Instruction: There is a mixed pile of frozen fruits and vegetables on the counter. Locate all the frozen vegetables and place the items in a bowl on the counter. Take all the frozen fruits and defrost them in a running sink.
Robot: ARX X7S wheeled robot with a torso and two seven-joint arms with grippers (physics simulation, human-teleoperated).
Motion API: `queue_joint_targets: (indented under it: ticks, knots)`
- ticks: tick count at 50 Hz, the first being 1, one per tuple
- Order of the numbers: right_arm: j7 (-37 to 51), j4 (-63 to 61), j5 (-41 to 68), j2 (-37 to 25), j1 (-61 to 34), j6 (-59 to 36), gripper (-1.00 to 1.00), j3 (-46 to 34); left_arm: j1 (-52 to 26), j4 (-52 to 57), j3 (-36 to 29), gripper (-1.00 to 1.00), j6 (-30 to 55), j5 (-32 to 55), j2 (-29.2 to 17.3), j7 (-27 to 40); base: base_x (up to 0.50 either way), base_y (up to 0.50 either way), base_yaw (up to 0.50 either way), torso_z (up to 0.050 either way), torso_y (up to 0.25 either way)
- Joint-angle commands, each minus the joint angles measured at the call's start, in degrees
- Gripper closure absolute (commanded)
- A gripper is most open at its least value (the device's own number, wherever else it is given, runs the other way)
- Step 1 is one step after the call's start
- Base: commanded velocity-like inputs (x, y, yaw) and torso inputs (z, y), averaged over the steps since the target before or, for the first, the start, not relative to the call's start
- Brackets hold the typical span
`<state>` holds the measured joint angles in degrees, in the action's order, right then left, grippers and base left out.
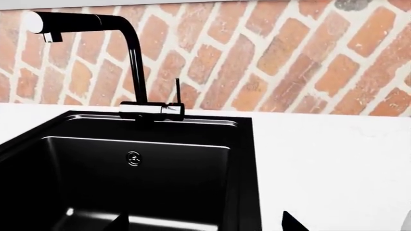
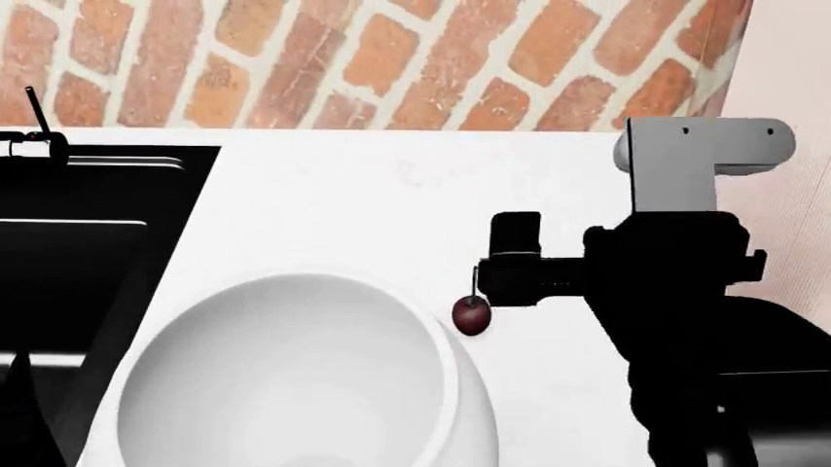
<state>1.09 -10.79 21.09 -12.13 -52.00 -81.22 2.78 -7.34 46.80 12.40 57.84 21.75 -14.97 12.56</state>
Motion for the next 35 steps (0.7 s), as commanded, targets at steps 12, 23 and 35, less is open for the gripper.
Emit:
queue_joint_targets:
  ticks: [12, 23, 35]
  knots:
    - [-8.7, 49.5, 0.2, 5.1, -21.7, 2.4, -1.00, -2.6, 1.1, -1.5, 0.3, -1.00, -2.3, -0.9, 0.4, -2.0, 0.00, 0.00, 0.00, 0.000, 0.000]
    - [-10.6, 67.4, -2.6, 7.0, -26.2, 12.9, -1.00, -5.0, 2.0, -1.0, 1.6, -1.00, -2.4, -0.1, -0.1, -2.2, 0.00, 0.00, 0.00, 0.000, 0.000]
    - [-14.6, 84.3, -3.7, 8.1, -30.6, 21.4, -1.00, -6.2, 4.1, 0.4, 3.2, -1.00, -2.7, 1.0, -0.6, -2.8, 0.00, 0.00, 0.00, 0.000, 0.000]
